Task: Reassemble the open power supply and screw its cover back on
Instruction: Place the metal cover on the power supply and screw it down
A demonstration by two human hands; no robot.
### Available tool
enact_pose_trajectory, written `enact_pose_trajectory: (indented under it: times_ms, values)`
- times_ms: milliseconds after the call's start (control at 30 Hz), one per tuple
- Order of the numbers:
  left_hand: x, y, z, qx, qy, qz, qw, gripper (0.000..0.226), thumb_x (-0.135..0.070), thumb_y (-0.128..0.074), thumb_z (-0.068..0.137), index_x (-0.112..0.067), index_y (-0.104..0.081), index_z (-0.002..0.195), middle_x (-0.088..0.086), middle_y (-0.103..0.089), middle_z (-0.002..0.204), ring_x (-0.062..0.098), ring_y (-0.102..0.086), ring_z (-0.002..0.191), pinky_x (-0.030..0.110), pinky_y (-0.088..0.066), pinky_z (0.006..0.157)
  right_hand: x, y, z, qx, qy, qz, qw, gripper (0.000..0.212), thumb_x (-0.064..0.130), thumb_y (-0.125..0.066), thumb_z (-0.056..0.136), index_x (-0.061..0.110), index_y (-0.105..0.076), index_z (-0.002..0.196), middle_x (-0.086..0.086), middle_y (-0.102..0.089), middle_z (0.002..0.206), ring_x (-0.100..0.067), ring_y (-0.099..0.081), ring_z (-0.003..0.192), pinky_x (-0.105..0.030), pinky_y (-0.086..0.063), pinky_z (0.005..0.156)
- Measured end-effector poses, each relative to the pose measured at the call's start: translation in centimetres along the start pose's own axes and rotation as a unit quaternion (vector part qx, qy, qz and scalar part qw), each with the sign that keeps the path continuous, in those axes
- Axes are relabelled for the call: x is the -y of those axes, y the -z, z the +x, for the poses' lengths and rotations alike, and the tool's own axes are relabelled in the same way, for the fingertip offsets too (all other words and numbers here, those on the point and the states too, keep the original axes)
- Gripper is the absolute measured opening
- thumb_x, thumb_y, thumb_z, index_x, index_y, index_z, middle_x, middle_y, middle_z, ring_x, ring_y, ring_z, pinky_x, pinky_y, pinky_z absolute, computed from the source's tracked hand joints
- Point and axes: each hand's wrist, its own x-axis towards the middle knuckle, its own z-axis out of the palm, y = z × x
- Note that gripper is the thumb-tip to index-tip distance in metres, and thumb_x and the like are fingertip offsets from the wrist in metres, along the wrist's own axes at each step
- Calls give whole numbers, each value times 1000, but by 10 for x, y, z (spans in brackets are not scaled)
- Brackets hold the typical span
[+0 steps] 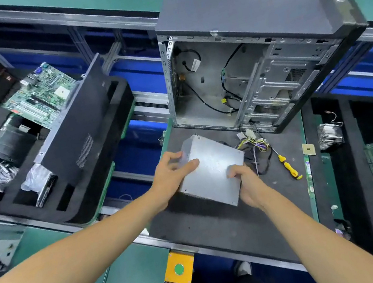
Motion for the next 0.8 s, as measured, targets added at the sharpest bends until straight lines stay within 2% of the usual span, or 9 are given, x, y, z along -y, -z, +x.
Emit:
enact_pose_trajectory:
  times_ms: [33, 100, 167, 233, 333, 400, 500, 600, 800]
  values:
    - [-4, 1, -2, -11, -18, 27, 999, 68, -67, -89, 56, -38, -60, 109, -9, -65, 126, 18, -64, 117, 49, -51, 104, 0, -5, 0, -11, 13, -3, 1000, 70, 8, -57, 56, 6, -51, 126, -16, -66, 120, -31, -61, 100, -53, -51, 93]
    - [-10, -1, -7, -45, -46, 109, 992, 72, -75, -87, 50, -48, -55, 108, -20, -63, 120, 9, -63, 111, 44, -55, 95, -1, -16, 1, -67, 49, 5, 997, 65, 15, -57, 58, 13, -50, 122, -9, -63, 114, -22, -59, 97, -38, -49, 83]
    - [-16, -6, -13, -79, -52, 165, 982, 83, -84, -83, 42, -59, -44, 112, -27, -62, 109, 2, -64, 101, 40, -55, 84, -1, -26, 5, -112, 51, 32, 992, 73, 26, -61, 60, 18, -42, 130, -8, -58, 126, -21, -57, 109, -37, -49, 88]
    - [-16, -12, -17, -100, -43, 156, 982, 94, -89, -80, 37, -66, -36, 116, -27, -63, 104, 0, -65, 96, 38, -53, 80, -2, -36, 8, -138, 38, 30, 989, 96, 40, -66, 55, 24, -32, 143, -3, -49, 138, -21, -51, 125, -44, -45, 102]
    - [-12, -12, -16, -85, -42, 79, 992, 106, -85, -84, 45, -54, -38, 135, -22, -68, 107, -4, -67, 96, 30, -55, 82, -3, -47, 9, -143, 49, -1, 989, 110, 53, -65, 47, 35, -24, 148, 1, -39, 144, -10, -49, 117, -36, -43, 86]
    - [-4, -8, -13, -46, -44, -6, 998, 90, -65, -86, 69, -39, -43, 144, -19, -73, 111, -2, -69, 100, 29, -55, 89, -4, -47, 11, -156, 62, -9, 986, 111, 55, -62, 47, 40, -24, 150, 1, -36, 145, -10, -48, 115, -37, -40, 84]
    - [2, -4, -10, -2, -30, -78, 996, 62, -36, -80, 89, -30, -51, 144, -13, -75, 116, 6, -72, 105, 23, -55, 85, -5, -46, 12, -171, 79, -54, 981, 110, 58, -57, 47, 45, -24, 151, 0, -31, 142, -12, -41, 121, -45, -37, 101]
    - [3, -4, -7, 13, -31, -90, 995, 45, -29, -76, 93, -26, -61, 136, -12, -75, 118, 8, -72, 108, 17, -56, 80, -6, -51, 9, -164, 92, -88, 978, 106, 60, -53, 49, 40, -29, 150, -1, -31, 144, -18, -38, 130, -52, -34, 111]
    - [-1, -2, -1, 44, -17, -95, 994, 43, -26, -79, 90, -22, -68, 132, -6, -76, 118, 14, -72, 111, 30, -57, 96, -1, -61, 7, -175, 105, -66, 977, 102, 55, -50, 49, 50, -34, 150, 2, -32, 148, -20, -36, 139, -52, -32, 115]
